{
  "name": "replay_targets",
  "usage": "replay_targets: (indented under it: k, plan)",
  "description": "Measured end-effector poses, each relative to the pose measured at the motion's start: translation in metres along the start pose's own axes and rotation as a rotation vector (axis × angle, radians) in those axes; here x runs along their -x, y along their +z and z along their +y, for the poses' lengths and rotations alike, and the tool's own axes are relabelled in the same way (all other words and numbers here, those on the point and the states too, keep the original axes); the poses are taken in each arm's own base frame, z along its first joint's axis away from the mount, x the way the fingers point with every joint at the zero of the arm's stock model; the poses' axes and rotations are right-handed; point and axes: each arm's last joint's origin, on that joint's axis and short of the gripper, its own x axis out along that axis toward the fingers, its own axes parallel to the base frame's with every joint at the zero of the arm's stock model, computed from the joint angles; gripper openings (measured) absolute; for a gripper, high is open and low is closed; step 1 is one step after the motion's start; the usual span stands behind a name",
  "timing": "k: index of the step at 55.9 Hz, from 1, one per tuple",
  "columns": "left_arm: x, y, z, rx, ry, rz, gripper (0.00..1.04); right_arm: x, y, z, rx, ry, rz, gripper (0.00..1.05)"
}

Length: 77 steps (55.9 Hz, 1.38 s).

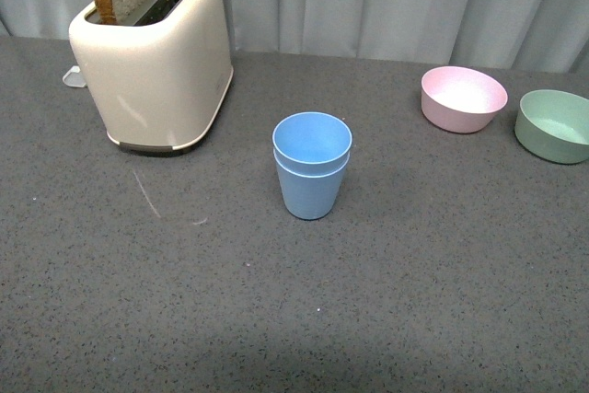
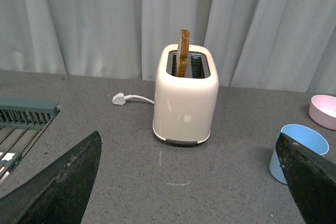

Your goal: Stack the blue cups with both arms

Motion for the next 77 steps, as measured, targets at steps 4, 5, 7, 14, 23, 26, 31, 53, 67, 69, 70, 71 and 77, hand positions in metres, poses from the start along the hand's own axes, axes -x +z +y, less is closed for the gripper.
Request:
replay_targets:
  k: [4,5,7,14,23,26,31,53,67,69,70,71,77]
  plan:
    - [0.0,0.0,0.0,0.0,0.001,0.0,0.98,0.0055,-0.0038,0.0001,0.0,0.003,0.024,0.01]
    - [0.0,0.0,0.0,0.0,0.001,0.0,0.98,0.0064,-0.003,0.0001,0.0,0.002,0.013,0.01]
    - [0.0,0.0,0.0,0.0,0.001,0.0,0.98,0.0075,-0.0017,0.0001,0.0,0.003,-0.003,0.01]
    - [0.0,0.0,0.0,0.0,0.0,0.0,0.98,0.0078,-0.0016,0.0001,0.001,0.003,-0.004,0.09]
    - [0.0,0.0,0.0,0.0,0.0,0.0,0.98,0.0078,-0.0017,0.0001,0.001,0.003,-0.004,0.35]
    - [0.0,0.0,0.0,0.0,0.0,0.0,0.98,0.0078,-0.0017,0.0001,0.001,0.003,-0.004,0.46]
    - [0.0,0.0,0.0,0.0,0.0,0.0,0.98,0.0078,-0.0018,0.0001,0.001,0.003,-0.003,0.62]
    - [0.0,0.0,0.0,0.0,0.0,0.0,0.98,0.0078,-0.0018,0.0001,0.001,0.003,-0.004,0.95]
    - [0.0,0.0,0.0,0.0,0.0,0.0,0.98,0.0078,-0.0018,0.0001,0.001,0.003,-0.003,0.95]
    - [0.0,0.0,0.0,0.0,0.0,0.0,0.98,0.0078,-0.0017,0.0001,0.001,0.003,-0.004,0.95]
    - [0.0,0.0,0.0,0.0,0.0,0.0,0.98,0.0078,-0.0018,0.0001,0.001,0.003,-0.003,0.95]
    - [0.0,0.0,0.0,0.0,0.0,0.0,0.98,0.0078,-0.0018,0.0001,0.0,0.003,-0.003,0.95]
    - [0.0,0.0,0.0,0.0,0.0,0.0,0.98,0.0078,-0.0018,0.0001,0.001,0.003,-0.003,0.95]
